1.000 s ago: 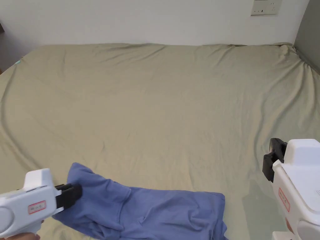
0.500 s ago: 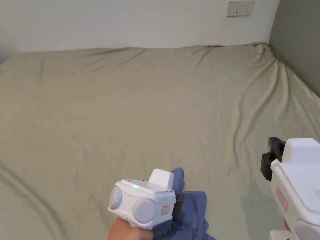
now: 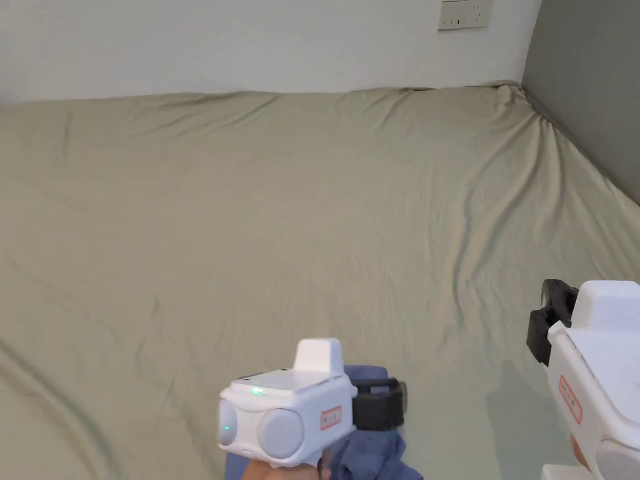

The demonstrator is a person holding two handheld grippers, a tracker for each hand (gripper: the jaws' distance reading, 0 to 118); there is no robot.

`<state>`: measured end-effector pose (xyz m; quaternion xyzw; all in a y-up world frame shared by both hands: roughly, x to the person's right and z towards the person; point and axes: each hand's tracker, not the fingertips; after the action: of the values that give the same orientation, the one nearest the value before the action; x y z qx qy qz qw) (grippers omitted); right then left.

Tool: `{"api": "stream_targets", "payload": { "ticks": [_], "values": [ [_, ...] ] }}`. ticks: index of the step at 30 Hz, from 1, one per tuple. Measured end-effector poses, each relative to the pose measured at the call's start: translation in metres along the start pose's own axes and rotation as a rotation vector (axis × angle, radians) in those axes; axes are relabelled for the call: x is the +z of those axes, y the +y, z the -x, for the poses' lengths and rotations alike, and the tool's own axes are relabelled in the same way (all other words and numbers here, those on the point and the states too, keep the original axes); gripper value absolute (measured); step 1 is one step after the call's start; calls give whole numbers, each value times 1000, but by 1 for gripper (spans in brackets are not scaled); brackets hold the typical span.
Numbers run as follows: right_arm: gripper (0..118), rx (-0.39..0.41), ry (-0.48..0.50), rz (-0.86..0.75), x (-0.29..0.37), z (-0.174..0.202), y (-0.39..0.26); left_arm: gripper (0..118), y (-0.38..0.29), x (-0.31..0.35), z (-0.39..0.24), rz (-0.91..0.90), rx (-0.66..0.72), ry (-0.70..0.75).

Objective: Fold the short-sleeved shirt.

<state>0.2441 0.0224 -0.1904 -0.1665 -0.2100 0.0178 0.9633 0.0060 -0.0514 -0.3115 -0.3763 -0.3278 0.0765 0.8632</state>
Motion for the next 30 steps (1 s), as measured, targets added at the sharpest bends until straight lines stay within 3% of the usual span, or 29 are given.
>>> {"api": "stream_targets", "payload": {
  "ticks": [2, 3, 6, 7, 8, 28, 30],
  "values": [
    [3, 3, 6, -6, 2, 4, 2, 102, 7, 19, 10, -137, 20, 33],
    [3, 4, 11, -9, 1, 4, 3, 84, 9, 27, 14, -185, 26, 47],
    [3, 7, 22, -17, 2, 8, 6, 57, 12, 37, 27, -244, 30, 96],
    [3, 8, 25, -18, 1, 8, 6, 11, 12, 36, 30, -231, 13, 113],
    [3, 8, 27, -18, 1, 9, 6, 1, 10, 35, 36, -217, -15, 152],
    [3, -3, 5, 23, -8, -14, -7, 0, -95, -94, -27, 210, -164, 143],
    [3, -3, 6, 26, -8, -14, -7, 0, -91, -88, -25, 143, -146, 141]
  ]
}}
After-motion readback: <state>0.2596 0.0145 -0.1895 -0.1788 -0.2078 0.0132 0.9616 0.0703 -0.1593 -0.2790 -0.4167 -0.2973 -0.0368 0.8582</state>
